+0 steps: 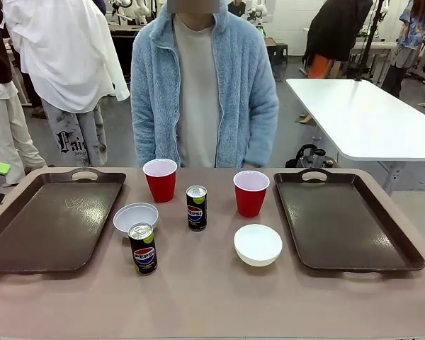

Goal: Prepare tableware on both trays.
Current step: Pick up a Picnic Bowl from the table and place it on a Handle tray.

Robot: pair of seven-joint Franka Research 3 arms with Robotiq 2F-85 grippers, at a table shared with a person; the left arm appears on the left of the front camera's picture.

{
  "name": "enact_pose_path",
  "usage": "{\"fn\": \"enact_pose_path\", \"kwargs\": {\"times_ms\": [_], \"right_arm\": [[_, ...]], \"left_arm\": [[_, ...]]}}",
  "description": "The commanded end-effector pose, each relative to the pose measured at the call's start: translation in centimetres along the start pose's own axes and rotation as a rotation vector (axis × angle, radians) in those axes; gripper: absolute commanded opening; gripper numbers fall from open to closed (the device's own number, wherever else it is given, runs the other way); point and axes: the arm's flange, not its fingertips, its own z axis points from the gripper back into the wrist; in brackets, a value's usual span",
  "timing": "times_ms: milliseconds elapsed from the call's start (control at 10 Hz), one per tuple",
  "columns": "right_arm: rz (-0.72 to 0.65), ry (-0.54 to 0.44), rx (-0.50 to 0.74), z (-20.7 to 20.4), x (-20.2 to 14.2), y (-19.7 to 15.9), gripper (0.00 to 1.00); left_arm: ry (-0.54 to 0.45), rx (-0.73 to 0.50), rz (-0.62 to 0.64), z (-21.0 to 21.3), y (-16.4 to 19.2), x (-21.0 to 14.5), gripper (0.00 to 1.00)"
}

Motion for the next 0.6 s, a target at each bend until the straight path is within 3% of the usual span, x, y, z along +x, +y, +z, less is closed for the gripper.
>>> {"fn": "enact_pose_path", "kwargs": {"times_ms": [0,500], "right_arm": [[0.002,-0.006,0.007,-0.14,0.39,-0.05,1.00],[0.002,-0.006,0.007,-0.14,0.39,-0.05,1.00]], "left_arm": [[-0.001,-0.031,0.016,-0.52,0.43,0.22,1.00],[-0.001,-0.031,0.016,-0.52,0.43,0.22,1.00]]}}
